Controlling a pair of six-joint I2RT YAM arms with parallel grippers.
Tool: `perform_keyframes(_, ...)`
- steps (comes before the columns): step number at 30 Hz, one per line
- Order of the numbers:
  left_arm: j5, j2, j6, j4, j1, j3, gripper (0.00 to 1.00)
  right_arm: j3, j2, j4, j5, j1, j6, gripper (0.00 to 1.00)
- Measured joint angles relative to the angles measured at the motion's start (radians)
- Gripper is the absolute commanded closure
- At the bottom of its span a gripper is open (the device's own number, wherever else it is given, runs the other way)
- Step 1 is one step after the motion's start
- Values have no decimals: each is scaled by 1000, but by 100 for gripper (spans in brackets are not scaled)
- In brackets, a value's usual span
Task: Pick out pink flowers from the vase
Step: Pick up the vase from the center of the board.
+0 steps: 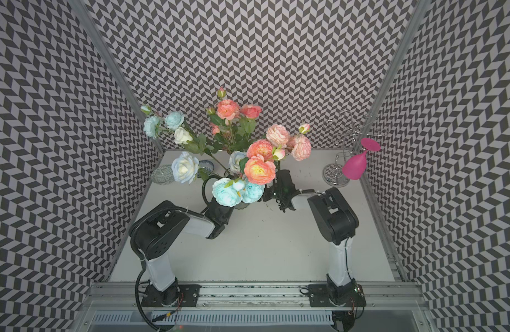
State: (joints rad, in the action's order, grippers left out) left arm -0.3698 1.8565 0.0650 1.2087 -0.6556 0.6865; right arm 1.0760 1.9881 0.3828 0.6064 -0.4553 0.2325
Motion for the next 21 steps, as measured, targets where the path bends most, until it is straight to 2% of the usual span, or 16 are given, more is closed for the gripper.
perform_keyframes(4,5,-6,-9,-16,2,2,53,-6,-15,0,-9,-3,0,19)
perform_keyframes(6,7,-11,-14,-27,4,2,54,-13,-26,-2,-16,-5,0,19)
perform_keyframes(8,8,-13,-16,-32,4,2,60,-19,-37,-1,-32,-6,1,19)
perform_keyframes(14,35,-20,-29,-39,16,-1,75,-49,-94,-5,-130,-7,35,19)
perform_keyframes(21,126,-60,-45,-40,42,-49,81,-154,-292,-15,-256,-6,86,19)
